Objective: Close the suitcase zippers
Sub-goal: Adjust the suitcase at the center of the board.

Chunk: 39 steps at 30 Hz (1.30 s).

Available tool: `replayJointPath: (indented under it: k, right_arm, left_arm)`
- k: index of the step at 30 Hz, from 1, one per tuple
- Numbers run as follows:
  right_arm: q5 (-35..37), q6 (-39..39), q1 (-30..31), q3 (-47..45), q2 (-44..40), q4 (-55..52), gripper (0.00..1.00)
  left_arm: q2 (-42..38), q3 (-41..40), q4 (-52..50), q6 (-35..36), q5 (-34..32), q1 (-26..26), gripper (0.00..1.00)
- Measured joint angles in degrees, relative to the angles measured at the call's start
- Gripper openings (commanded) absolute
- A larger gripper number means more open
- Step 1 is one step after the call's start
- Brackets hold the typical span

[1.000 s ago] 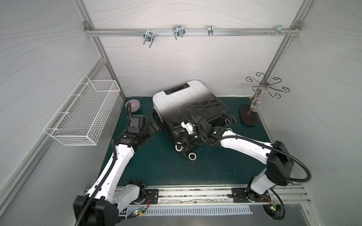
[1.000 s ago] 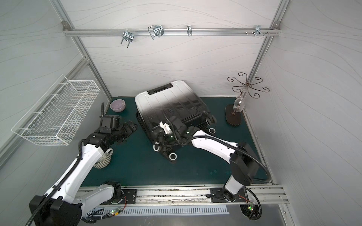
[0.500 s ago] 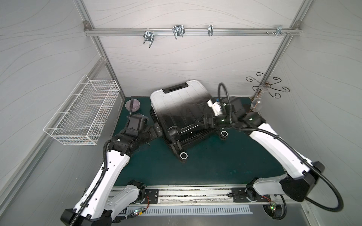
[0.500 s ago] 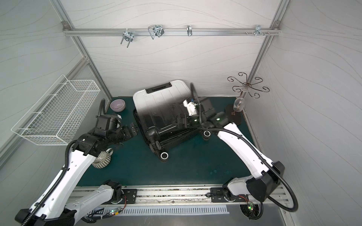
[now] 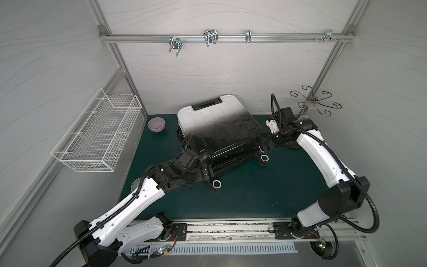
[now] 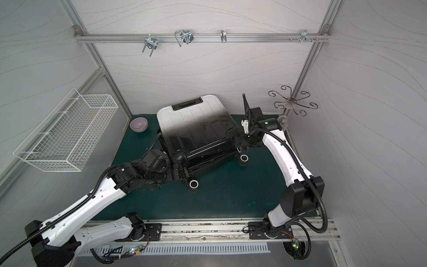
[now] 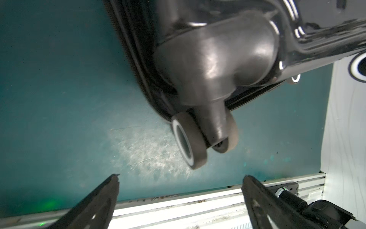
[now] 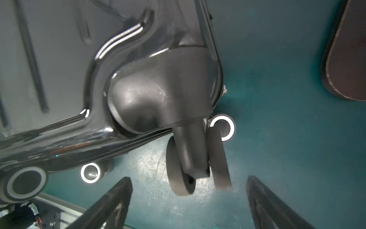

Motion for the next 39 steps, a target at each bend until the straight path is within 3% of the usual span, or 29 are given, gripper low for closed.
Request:
replayJointPath:
  k: [6,9,14,18,23,28,32,37,39]
  right_arm:
    - [-2.47,-1.73,0.09,0.37,4.98,0.83,0.75]
    - [-2.51,-1.95,0.22,0.44,7.34,1.38,0.60]
    - [-1.60,-1.57,1.14,1.31,8.00,2.49,0.26]
    - [-4.98,0.59,3.56,-2.75,5.14,6.10,0.11]
    - [-8.02,8.09,7.10,-11.45,-1.53,12.72,0.01]
    - [-9.14,19.10,12.81,-19.23,-7.76,18.60,0.02]
    - [-5.77,30.42,18.03,-21.46,-8.46,24.35,0.13]
    - [-5.73,35.04,20.81,-19.28,-5.77,25.49,0.59]
    - [-11.10,31.78,21.09,-19.08,-5.33,25.75,0.68]
  left_arm:
    - [0.39,-5.01,5.05,-2.47,0.48,-0.37,0.99]
    - [1.31,-4.96,7.63,-2.64,0.44,-0.42,0.99]
    - [4.87,-4.94,12.11,-2.23,-0.07,-0.04,0.98]
    - [7.96,-4.02,13.68,-0.35,1.18,4.61,0.97]
    - [7.91,-2.93,11.43,3.41,1.25,11.93,0.97]
    - [10.47,0.55,5.86,11.08,4.02,19.63,0.99]
    - [17.99,9.40,-1.66,20.55,1.77,22.93,0.99]
    - [17.97,16.41,-5.46,24.39,-5.27,24.94,0.99]
    - [13.86,16.98,-5.14,23.41,-5.84,24.30,0.99]
